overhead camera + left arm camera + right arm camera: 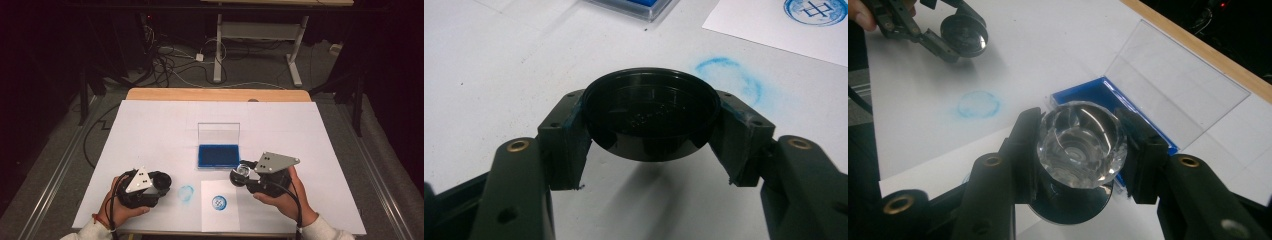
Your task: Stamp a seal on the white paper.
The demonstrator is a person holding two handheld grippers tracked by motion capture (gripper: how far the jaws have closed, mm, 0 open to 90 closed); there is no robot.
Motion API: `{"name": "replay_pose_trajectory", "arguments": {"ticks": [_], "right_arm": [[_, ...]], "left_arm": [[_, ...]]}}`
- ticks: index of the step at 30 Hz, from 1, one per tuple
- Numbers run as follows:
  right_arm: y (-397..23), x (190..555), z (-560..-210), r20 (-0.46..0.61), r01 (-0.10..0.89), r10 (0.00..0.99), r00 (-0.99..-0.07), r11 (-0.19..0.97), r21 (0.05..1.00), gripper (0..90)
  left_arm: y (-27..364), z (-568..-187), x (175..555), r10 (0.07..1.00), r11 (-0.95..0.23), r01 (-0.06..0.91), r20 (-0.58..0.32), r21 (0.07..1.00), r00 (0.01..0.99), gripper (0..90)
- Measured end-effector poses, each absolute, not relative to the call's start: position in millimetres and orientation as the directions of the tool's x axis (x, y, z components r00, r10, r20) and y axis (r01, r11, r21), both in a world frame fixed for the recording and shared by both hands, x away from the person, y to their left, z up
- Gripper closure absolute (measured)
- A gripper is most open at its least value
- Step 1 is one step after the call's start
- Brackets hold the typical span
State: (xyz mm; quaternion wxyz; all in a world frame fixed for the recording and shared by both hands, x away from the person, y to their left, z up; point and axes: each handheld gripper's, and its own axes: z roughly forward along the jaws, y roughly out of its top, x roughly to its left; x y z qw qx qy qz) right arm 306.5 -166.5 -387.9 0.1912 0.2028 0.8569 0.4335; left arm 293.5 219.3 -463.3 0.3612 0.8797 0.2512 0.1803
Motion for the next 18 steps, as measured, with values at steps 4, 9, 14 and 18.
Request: {"name": "replay_pose_trajectory", "arguments": {"ticks": [4, 9, 14, 18], "right_arm": [[-172, 310, -387, -0.143, 0.196, 0.539, -0.830, 0.522, 0.830, 57.1], [-179, 314, -386, -0.135, 0.210, 0.559, -0.818, 0.509, 0.835, 57.1], [-184, 318, -386, -0.131, 0.215, 0.569, -0.812, 0.501, 0.839, 57.1], [-188, 321, -386, -0.126, 0.223, 0.582, -0.804, 0.490, 0.843, 57.1]], "left_arm": [[220, -463, 294, 0.571, -0.613, 0.311, 0.135, 0.726, 0.810, 36.8], [220, -464, 295, 0.580, -0.620, 0.321, 0.142, 0.716, 0.802, 36.8], [220, -464, 296, 0.576, -0.621, 0.315, 0.144, 0.718, 0.805, 36.8], [221, -465, 297, 0.578, -0.618, 0.318, 0.142, 0.719, 0.803, 36.8]]}}
